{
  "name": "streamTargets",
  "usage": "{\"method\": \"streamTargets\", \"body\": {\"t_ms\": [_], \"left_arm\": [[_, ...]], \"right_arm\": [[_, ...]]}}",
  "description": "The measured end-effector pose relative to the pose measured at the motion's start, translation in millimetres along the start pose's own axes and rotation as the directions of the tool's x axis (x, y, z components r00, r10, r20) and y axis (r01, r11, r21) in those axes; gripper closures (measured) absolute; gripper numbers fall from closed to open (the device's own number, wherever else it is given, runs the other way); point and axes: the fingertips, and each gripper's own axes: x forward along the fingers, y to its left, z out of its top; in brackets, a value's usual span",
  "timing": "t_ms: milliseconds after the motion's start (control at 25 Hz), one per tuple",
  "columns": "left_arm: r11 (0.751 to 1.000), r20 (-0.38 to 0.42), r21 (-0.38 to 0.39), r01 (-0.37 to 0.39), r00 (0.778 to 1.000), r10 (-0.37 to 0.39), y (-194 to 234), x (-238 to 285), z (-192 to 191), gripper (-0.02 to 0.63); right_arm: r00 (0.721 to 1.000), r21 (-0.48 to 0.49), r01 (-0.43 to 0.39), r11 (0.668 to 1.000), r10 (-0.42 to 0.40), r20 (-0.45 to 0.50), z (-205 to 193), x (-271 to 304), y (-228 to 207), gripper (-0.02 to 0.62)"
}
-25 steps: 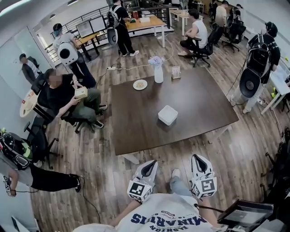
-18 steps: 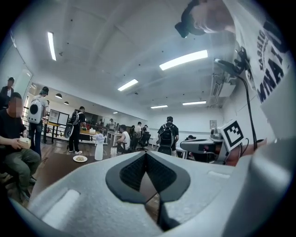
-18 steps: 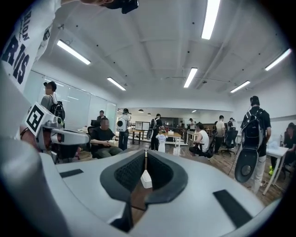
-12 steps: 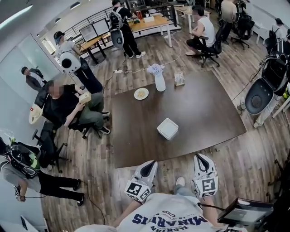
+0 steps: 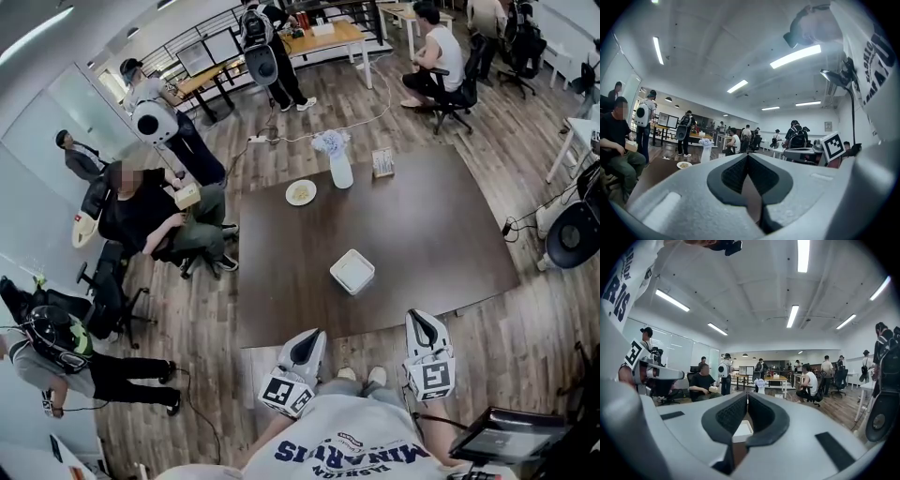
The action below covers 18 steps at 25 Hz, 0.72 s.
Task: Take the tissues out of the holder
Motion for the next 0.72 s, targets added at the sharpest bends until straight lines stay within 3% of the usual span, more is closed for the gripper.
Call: {"method": "streamTargets", "body": {"t_ms": [280, 720], "left_arm": [[0.999, -0.007, 0.023, 0.049, 0.999, -0.048, 10, 21, 9, 0.601], [0.999, -0.005, 0.014, 0.038, 0.999, -0.038, 29, 30, 9, 0.601]], "right_arm": [[1.000, 0.016, -0.013, 1.000, 0.014, -0.017, 9, 16, 12, 0.584], [0.995, -0.002, -0.090, 0.996, 0.090, -0.041, 9, 50, 36, 0.584]]}}
